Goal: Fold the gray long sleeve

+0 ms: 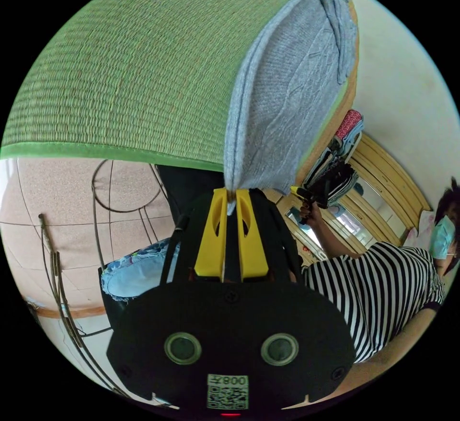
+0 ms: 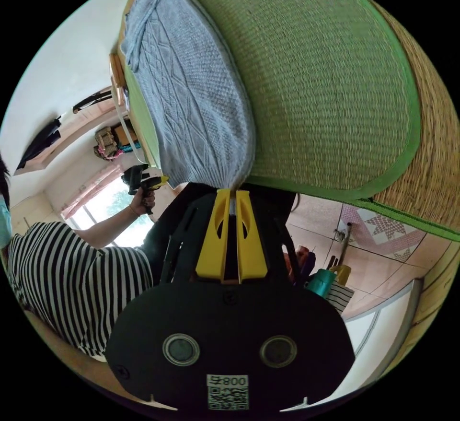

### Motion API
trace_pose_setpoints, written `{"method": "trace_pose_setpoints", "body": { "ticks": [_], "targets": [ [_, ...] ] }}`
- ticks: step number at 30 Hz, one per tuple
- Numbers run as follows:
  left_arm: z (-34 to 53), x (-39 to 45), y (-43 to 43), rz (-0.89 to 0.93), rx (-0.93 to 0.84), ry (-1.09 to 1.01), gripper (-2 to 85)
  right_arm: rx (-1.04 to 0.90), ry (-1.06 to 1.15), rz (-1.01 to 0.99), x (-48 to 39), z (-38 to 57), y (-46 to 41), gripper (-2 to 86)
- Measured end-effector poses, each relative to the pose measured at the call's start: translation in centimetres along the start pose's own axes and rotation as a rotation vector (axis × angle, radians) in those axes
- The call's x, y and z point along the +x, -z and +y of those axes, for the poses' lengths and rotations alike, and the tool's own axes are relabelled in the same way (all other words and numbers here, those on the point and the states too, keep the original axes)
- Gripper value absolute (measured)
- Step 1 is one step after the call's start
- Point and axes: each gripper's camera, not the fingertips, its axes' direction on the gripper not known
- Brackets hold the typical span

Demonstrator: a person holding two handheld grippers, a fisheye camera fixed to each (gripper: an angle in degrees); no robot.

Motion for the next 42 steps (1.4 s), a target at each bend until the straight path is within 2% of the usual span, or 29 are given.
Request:
{"method": "trace_pose_setpoints", "body": {
  "ticks": [8,14,21,30,36,42],
  "targets": [
    [0.3,2.1,2.5,0.079,0.063,-0.054,3.0,0.102,0.045,-0.155,-1.7,-0.8,4.4,1.6],
    [-1.2,4.3,5.0,0.177,0.202,-0.101,3.0,0.173,0.115,-0.214,-4.7,-3.7,6.9,1.6],
    [-4.6,7.5,7.9,0.281,0.356,-0.152,3.0,0.24,0.195,-0.21,-8.7,-7.9,9.8,1.7],
    [-10.7,13.4,10.3,0.241,0.385,-0.25,3.1,0.244,0.227,-0.131,-13.3,-14.4,11.4,1.7],
    [-13.9,14.6,9.5,0.206,0.397,-0.162,3.9,0.222,0.14,-0.11,-14.3,-18.3,9.6,2.0],
    [-13.5,16.0,8.4,0.267,0.45,-0.119,5.2,0.294,0.114,-0.147,-15.9,-18.5,8.5,2.6]
  ]
}}
